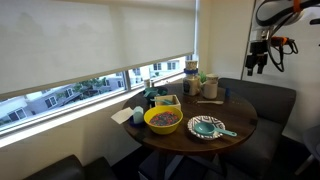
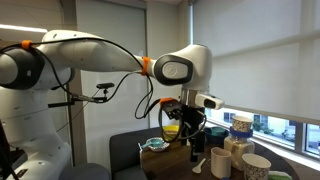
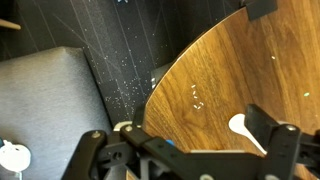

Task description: Put the blue block inside the white mug

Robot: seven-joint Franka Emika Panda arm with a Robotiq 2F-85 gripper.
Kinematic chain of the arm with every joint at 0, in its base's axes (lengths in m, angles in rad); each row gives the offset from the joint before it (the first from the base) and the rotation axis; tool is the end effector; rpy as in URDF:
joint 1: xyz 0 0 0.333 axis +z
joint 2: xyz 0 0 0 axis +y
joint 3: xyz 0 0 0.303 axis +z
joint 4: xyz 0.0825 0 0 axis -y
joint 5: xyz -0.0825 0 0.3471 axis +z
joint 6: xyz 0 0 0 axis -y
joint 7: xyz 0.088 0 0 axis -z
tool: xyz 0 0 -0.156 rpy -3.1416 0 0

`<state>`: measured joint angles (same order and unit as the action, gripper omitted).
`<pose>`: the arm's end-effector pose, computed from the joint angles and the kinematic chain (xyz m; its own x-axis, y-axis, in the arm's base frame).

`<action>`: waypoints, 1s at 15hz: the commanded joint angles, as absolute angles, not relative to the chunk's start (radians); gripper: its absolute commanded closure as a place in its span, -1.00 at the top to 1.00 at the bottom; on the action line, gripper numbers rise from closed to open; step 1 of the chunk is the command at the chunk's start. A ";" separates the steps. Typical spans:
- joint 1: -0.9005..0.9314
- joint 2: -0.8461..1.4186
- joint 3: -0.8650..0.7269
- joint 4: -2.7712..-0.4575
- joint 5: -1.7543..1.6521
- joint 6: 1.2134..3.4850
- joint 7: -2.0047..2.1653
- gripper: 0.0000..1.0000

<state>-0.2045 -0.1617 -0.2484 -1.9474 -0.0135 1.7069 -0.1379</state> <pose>0.4158 -0.2096 0.4870 0.9505 -0.3006 -0.0790 -0.3042 -0.9519 -0.0376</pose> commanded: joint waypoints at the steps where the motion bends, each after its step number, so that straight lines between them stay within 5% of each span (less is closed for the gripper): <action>1: -0.200 -0.134 -0.250 -1.916 -0.080 1.690 -0.315 1.00; 8: -0.204 -0.031 -0.252 -1.892 -0.082 1.950 -0.336 1.00; 15: -0.246 0.148 -0.250 -1.764 0.066 1.896 -0.342 1.00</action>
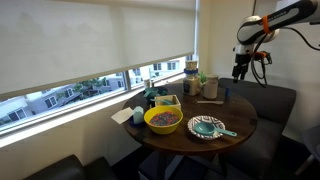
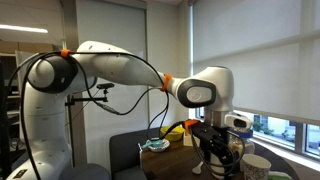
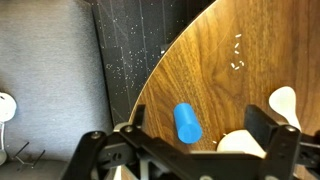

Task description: Put the blue block inside the white mug

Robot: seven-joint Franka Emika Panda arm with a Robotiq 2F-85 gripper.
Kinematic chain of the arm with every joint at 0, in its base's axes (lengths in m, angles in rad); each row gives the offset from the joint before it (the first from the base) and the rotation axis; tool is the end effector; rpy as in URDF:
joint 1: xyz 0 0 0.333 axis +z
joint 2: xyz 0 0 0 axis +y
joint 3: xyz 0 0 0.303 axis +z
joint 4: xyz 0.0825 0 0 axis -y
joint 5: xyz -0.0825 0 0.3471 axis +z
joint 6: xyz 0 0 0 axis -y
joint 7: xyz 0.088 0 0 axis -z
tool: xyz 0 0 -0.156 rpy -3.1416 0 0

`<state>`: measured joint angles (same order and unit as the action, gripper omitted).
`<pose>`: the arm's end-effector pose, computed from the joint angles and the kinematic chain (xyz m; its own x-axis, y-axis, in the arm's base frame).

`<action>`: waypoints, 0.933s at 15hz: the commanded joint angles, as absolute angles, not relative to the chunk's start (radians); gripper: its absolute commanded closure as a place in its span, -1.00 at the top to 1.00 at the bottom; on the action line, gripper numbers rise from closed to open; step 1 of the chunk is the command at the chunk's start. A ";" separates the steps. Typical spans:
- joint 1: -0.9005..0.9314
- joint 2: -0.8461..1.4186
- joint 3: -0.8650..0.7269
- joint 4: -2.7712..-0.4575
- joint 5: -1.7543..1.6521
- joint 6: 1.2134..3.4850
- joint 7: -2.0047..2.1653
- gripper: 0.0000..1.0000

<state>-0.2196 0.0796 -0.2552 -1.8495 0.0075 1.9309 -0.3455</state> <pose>0.4892 -0.2478 0.4296 0.9914 -0.1307 -0.0003 -0.1307 -0.9913 0.0138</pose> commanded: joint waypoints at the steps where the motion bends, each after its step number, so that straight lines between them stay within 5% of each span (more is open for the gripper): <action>1: -0.239 0.105 -0.242 -1.826 0.022 1.927 -0.343 1.00; 14: -0.266 0.165 -0.226 -1.830 0.142 2.060 -0.453 1.00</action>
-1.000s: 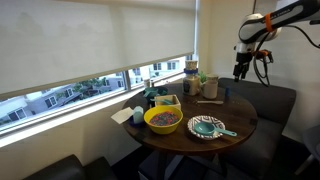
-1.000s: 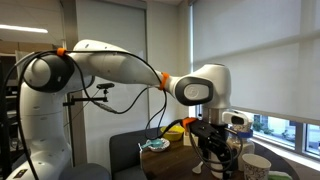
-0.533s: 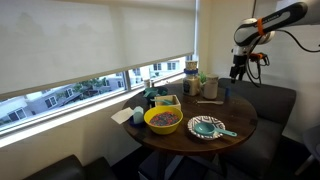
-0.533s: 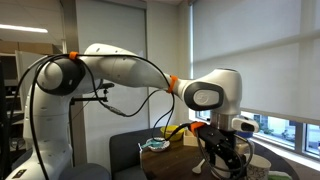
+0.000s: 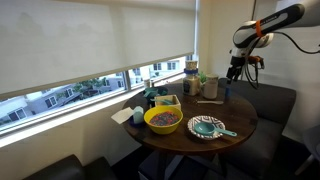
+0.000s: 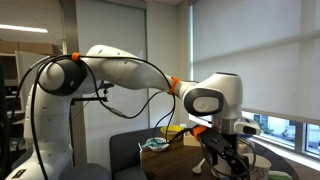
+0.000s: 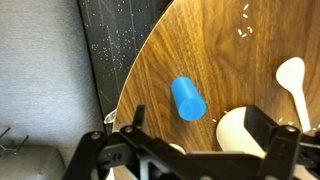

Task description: Put the blue block inside the white mug

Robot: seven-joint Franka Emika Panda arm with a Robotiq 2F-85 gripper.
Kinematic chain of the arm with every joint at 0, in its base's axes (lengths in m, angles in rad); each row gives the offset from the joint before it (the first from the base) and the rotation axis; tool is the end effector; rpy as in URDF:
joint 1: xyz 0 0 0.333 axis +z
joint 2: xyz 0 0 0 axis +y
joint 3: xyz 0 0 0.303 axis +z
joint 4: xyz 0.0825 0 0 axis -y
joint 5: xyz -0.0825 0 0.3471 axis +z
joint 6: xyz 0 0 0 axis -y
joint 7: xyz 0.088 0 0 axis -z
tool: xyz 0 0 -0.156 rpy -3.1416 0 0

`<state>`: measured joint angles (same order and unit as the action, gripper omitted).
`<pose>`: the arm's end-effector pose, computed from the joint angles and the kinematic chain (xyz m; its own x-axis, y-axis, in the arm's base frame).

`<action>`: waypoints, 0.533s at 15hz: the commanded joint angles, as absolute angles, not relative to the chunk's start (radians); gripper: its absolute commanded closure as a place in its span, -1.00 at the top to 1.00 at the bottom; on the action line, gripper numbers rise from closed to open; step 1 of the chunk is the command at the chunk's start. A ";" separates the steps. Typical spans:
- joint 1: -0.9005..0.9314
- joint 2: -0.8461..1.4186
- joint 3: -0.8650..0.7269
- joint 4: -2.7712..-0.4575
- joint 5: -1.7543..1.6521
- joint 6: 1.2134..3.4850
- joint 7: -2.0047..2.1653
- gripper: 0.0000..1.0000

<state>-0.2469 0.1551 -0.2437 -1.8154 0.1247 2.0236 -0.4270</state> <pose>0.5164 -0.2563 0.4122 0.9901 -0.1124 0.0836 -0.1087 -0.9929 -0.0474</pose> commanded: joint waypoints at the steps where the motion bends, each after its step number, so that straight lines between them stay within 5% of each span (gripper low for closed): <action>1: -0.266 0.169 -0.226 -1.832 0.137 2.068 -0.452 1.00; 8: -0.271 0.221 -0.203 -1.844 0.147 2.162 -0.493 0.63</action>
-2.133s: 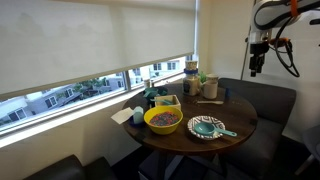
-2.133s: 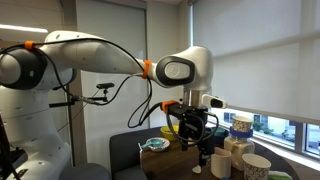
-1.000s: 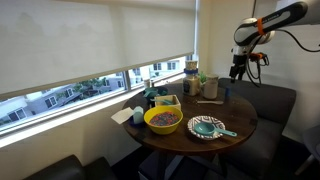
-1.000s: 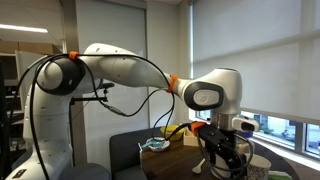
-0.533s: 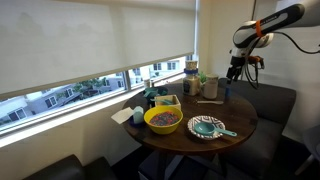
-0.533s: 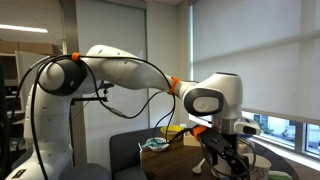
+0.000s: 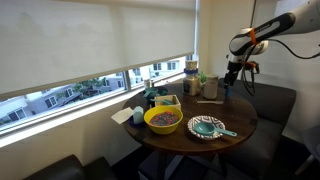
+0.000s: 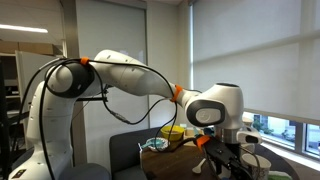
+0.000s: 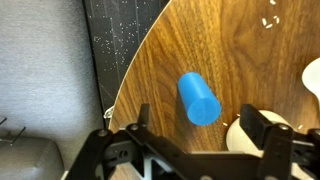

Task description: Put the blue block inside the white mug

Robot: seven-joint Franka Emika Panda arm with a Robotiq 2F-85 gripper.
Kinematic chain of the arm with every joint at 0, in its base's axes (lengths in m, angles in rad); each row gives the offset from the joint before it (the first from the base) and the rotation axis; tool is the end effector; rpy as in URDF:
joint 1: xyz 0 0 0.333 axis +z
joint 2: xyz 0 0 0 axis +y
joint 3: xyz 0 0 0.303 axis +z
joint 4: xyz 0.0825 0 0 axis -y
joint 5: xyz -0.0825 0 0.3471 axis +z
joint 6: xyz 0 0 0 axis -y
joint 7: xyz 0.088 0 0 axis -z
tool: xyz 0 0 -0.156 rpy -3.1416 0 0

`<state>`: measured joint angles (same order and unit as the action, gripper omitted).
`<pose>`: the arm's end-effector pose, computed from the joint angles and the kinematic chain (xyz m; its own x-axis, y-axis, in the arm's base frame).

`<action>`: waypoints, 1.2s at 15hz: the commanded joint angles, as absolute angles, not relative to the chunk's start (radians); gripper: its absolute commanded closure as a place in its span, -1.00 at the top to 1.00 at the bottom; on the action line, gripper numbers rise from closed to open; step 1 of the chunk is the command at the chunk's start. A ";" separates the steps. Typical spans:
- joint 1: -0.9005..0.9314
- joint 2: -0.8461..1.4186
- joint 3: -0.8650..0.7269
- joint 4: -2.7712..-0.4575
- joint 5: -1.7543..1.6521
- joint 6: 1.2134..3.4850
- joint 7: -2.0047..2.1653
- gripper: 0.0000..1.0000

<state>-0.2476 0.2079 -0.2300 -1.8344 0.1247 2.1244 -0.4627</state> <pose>0.5317 -0.2572 0.3832 0.9919 -0.0695 0.1062 -0.0679 -0.9975 -0.0188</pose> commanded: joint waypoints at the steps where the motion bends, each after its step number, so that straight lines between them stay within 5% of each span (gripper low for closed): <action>1: -0.271 0.227 -0.200 -1.844 0.143 2.165 -0.491 0.47; 2: -0.271 0.231 -0.198 -1.843 0.140 2.161 -0.486 0.14; 10: -0.264 0.217 -0.203 -1.849 0.096 2.138 -0.449 -0.83; 18: -0.279 0.004 -0.192 -1.891 0.368 2.071 -0.660 -0.83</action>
